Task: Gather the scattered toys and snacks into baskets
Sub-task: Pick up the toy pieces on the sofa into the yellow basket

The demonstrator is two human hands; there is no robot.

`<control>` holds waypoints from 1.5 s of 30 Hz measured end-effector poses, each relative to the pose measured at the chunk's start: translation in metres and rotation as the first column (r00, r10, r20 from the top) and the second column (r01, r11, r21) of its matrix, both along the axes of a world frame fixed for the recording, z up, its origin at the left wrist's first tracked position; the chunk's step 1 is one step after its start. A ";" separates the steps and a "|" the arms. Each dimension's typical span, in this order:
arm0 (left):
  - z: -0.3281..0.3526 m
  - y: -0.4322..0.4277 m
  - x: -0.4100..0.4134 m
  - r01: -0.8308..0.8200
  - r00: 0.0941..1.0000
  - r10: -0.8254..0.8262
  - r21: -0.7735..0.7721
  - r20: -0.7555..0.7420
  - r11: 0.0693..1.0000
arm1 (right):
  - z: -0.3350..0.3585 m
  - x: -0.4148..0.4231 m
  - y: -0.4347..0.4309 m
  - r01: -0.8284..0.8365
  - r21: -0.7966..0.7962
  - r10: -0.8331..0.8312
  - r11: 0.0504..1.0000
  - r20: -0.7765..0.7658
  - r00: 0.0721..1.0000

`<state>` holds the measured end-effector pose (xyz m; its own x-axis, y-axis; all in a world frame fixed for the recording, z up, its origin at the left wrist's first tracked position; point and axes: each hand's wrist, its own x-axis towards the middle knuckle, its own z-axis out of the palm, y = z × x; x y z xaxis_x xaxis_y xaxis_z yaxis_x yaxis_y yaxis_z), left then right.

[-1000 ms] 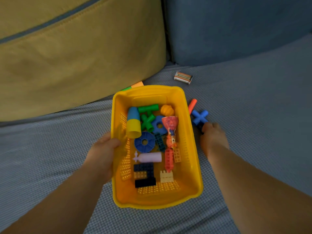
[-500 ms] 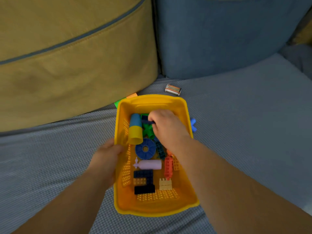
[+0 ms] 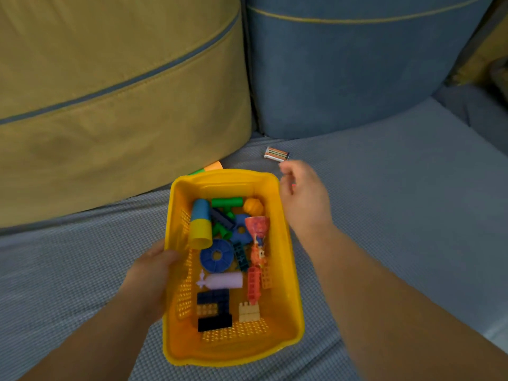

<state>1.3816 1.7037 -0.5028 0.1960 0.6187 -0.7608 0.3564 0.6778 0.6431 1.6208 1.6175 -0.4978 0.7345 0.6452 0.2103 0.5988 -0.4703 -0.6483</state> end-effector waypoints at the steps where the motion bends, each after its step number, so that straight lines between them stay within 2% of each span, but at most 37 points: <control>1: -0.001 0.001 0.000 -0.006 1.000 0.006 -0.001 -0.001 1.000 | -0.004 0.013 -0.006 0.062 -0.044 -0.064 0.997 -0.044 0.997; 3: -0.004 0.004 0.001 -0.025 1.000 0.025 0.007 -0.002 1.000 | -0.022 0.033 -0.019 0.102 -0.203 -0.130 0.974 -0.128 0.983; 7: -0.015 0.008 0.006 -0.066 0.998 0.066 0.019 -0.015 0.998 | -0.071 0.046 -0.032 -0.024 -0.489 -0.092 0.872 -0.213 0.973; 14: -0.026 0.006 0.020 -0.098 0.995 0.098 0.029 -0.005 0.995 | -0.124 0.051 -0.027 -0.102 -0.614 -0.019 0.783 -0.187 0.982; 18: -0.031 0.004 0.028 -0.113 0.994 0.113 0.016 -0.003 0.993 | -0.134 0.057 -0.031 -0.106 -0.716 0.022 0.690 -0.127 0.992; 22: -0.032 0.004 0.034 -0.125 0.992 0.125 0.004 -0.008 0.992 | -0.130 0.062 -0.034 -0.142 -0.699 -0.012 0.701 -0.210 0.978; 24: -0.031 0.003 0.037 -0.129 0.992 0.129 0.003 -0.006 0.992 | -0.119 0.066 -0.029 -0.083 -0.608 -0.068 0.790 -0.220 0.973; 27: -0.028 0.001 0.040 -0.136 0.991 0.136 0.011 -0.005 0.991 | -0.079 0.066 -0.010 0.086 -0.278 -0.115 0.957 -0.090 0.989; 29: -0.026 0.000 0.042 -0.136 0.991 0.136 0.005 -0.001 0.991 | -0.047 0.056 0.008 0.037 -0.062 -0.035 0.997 0.032 0.999; 30: -0.026 -0.001 0.043 -0.133 0.991 0.133 0.000 0.002 0.991 | -0.034 0.047 0.017 -0.045 -0.020 0.047 0.999 0.094 0.994; 32: -0.025 -0.002 0.044 -0.137 0.991 0.137 -0.003 0.007 0.991 | -0.022 0.024 0.031 -0.259 -0.034 0.261 0.965 0.184 0.948; 35: -0.020 -0.002 0.046 -0.137 0.991 0.137 -0.009 0.012 0.991 | -0.037 -0.005 0.040 -0.458 -0.171 0.483 0.873 0.170 0.859; 40: -0.018 0.002 0.039 -0.125 0.992 0.125 0.009 0.000 0.992 | -0.062 -0.011 0.038 -0.437 -0.362 0.512 0.824 0.142 0.848; 45: -0.023 0.002 0.028 -0.116 0.993 0.116 0.009 0.006 0.993 | -0.065 -0.012 0.041 -0.501 -0.445 0.577 0.742 0.043 0.816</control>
<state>1.4099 1.7059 -0.5258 0.1263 0.6447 -0.7539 0.2722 0.7083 0.6513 1.6091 1.6585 -0.5632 0.2154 0.9742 -0.0679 0.9112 -0.2255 -0.3449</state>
